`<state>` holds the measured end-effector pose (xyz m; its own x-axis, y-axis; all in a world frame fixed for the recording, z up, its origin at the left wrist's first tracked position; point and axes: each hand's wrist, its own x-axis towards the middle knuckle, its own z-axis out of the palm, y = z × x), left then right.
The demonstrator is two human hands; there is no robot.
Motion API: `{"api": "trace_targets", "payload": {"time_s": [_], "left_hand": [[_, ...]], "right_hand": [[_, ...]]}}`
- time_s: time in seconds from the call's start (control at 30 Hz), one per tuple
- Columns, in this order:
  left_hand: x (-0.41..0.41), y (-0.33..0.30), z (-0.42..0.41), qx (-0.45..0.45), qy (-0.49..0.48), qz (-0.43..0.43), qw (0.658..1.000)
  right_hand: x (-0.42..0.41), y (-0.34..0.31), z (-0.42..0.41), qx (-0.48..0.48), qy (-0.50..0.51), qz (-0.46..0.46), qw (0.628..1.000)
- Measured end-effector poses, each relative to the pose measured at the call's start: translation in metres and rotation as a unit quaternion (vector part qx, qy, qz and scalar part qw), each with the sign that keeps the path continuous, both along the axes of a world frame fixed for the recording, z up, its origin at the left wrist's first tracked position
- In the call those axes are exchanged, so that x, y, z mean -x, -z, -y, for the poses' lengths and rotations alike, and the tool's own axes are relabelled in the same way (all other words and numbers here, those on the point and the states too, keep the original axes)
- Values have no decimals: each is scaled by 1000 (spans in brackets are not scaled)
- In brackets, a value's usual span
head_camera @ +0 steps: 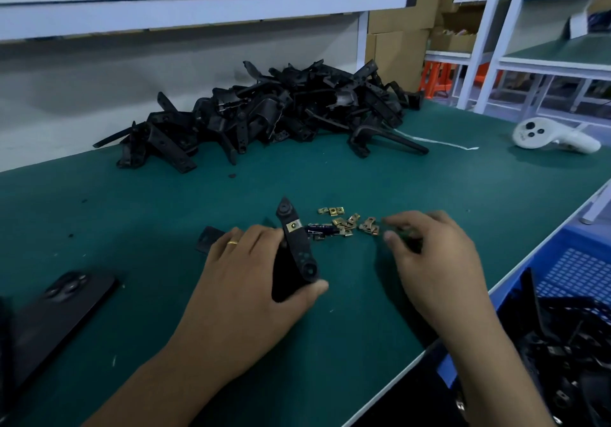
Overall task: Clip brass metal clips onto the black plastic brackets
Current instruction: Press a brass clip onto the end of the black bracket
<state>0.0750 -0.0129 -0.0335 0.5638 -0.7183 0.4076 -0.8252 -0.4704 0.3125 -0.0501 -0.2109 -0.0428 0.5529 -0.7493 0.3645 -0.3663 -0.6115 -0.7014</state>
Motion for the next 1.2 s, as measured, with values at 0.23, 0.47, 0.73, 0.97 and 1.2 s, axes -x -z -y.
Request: {"api": "trace_targets", "payload": {"time_s": [0.23,0.47,0.73,0.97,1.2], "left_hand": [[1,0,-2,6,-5,-24,1000],[1,1,-2,8,-6,-31,999],[-1,0,-2,2,-9,-44,999],[-2,-2,-3,16,14,-28,999],[-5,-3,-3,32,48,17,998]], "right_hand": [[-10,5,2,91,6,-90,992],[-10,0,-4,103,3,-98,990],[-8,3,-3,101,-47,-57,992],[3,-4,-10,-118,-173,157,965],[6,-7,-33,-258,-319,227,883]]}}
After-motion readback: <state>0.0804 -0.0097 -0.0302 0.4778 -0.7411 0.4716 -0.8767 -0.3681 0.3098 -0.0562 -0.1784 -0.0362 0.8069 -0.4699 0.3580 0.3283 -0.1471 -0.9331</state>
